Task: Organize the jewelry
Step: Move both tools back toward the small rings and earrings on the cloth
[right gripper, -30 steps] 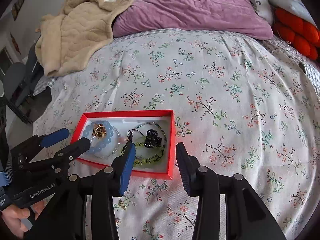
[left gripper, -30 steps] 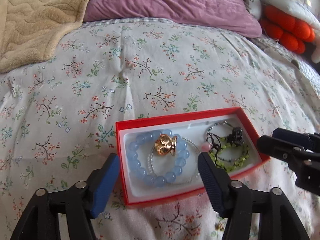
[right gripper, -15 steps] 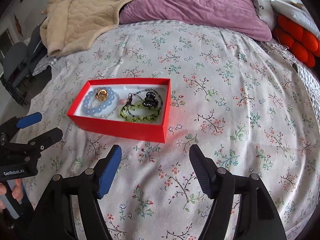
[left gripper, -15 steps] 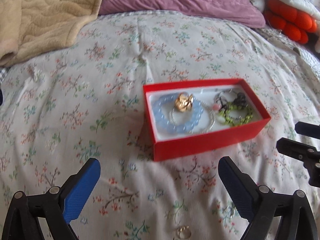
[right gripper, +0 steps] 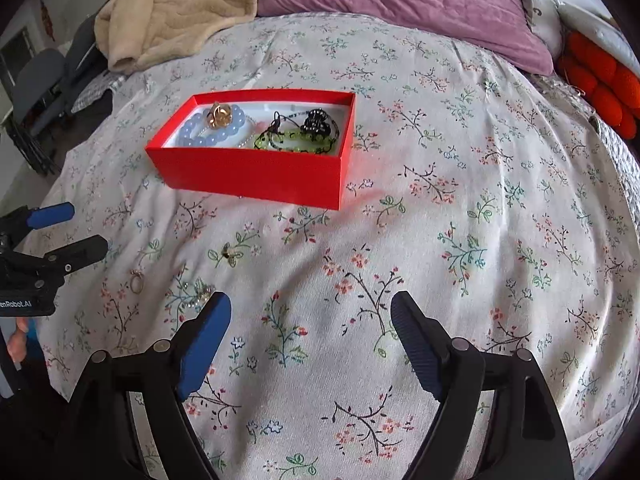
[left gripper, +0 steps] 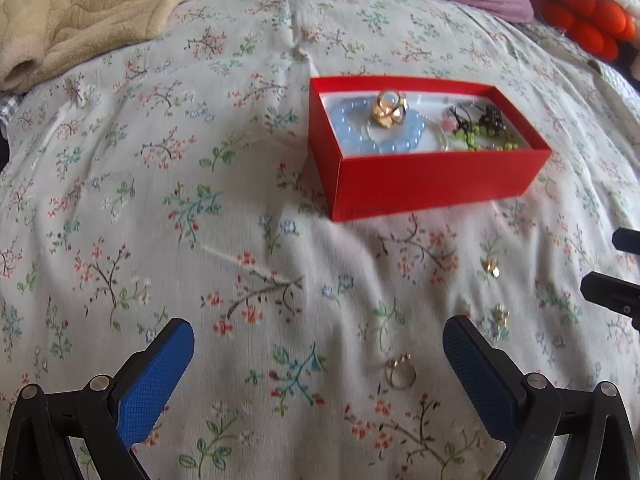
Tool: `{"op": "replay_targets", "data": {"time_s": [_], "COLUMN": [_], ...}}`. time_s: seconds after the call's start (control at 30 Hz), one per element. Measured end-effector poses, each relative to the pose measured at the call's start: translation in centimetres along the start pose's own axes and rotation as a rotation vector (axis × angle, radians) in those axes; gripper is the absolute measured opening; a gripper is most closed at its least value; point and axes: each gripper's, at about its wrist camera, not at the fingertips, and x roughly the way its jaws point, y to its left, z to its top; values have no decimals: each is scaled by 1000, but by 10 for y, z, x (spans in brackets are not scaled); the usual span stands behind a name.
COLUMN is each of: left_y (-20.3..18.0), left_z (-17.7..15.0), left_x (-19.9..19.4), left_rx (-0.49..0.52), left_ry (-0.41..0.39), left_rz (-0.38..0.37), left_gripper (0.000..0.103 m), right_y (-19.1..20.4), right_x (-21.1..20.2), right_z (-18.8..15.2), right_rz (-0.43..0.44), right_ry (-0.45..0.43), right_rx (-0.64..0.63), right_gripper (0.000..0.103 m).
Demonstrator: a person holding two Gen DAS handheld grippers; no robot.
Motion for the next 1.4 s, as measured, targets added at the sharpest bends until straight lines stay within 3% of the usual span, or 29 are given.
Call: {"op": "replay_targets", "data": {"time_s": [0.5, 0.77, 0.97, 1.17, 1.3, 1.4], "left_y": [4, -11, -20, -39, -49, -47], "left_z": [-37, -46, -43, -43, -44, -41], "left_x": [15, 27, 24, 17, 17, 20], "left_rx": [84, 187, 184, 236, 268, 254], "left_ry": [46, 46, 27, 0, -8, -4], "left_rz": [20, 30, -16, -115, -129, -149], "left_gripper": [102, 102, 101, 78, 64, 48], "right_y": [11, 8, 9, 11, 11, 11], "right_x": [19, 21, 23, 23, 23, 24], "right_z": [-48, -49, -47, -46, -43, -41], "right_rz": [-51, -54, -57, -56, -44, -39], "right_ry": [71, 69, 72, 79, 86, 88], "right_rx": [-101, -111, -111, -111, -107, -103], "right_gripper": [86, 90, 91, 91, 91, 91]}}
